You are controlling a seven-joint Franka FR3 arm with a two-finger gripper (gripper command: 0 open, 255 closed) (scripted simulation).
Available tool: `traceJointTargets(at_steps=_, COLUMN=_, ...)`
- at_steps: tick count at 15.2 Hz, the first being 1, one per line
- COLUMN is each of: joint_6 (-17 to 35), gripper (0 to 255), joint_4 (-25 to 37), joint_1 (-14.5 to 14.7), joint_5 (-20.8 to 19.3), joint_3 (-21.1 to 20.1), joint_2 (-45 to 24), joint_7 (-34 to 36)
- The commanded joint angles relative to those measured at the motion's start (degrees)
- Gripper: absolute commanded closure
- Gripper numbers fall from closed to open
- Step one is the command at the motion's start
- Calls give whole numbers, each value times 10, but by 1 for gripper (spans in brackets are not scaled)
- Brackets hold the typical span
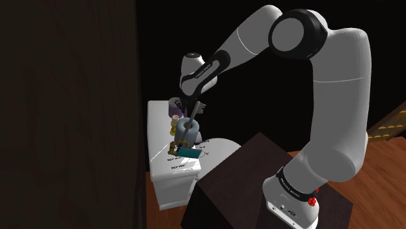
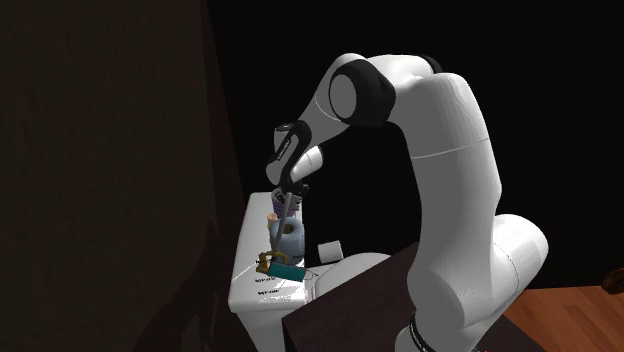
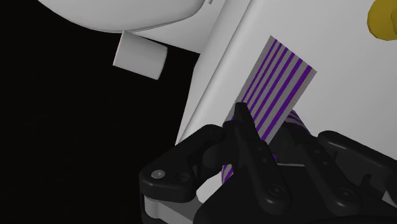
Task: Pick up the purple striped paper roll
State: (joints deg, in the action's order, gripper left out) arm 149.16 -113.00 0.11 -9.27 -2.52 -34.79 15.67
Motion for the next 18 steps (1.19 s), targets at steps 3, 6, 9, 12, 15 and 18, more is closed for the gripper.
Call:
traceJointTargets(at_steps=3, joint_6=1, gripper=255, joint_4=-1, joint_1=0, joint_5=0, joint_3=0, joint_2=-1, joint_7=0)
traceJointTargets(at_steps=6, joint_6=-7, gripper=255, joint_4=-1, joint_1=-1, joint_5=1, joint_3=-1, joint_2=7, joint_7=-2)
traceJointTargets(at_steps=9, joint_6=-22, gripper=255, joint_4=-5, joint_1=-3, joint_5=4, joint_3=-4, joint_2=26, joint_7=-5)
traceJointTargets(at_steps=12, joint_6=-38, gripper=255, joint_4=-8, joint_1=-4, joint_5=7, joint_3=-6, joint_2=45, joint_7=-7)
traceJointTargets(at_steps=15, joint_6=-54, gripper=255, joint_4=-9, joint_1=-6, joint_5=10, joint_3=-9, joint_2=63, joint_7=-10)
traceJointTargets(at_steps=18, joint_6=-71, gripper=255, joint_4=-10, joint_1=-7, joint_5=13, joint_3=-11, joint_2=81, joint_7=-13)
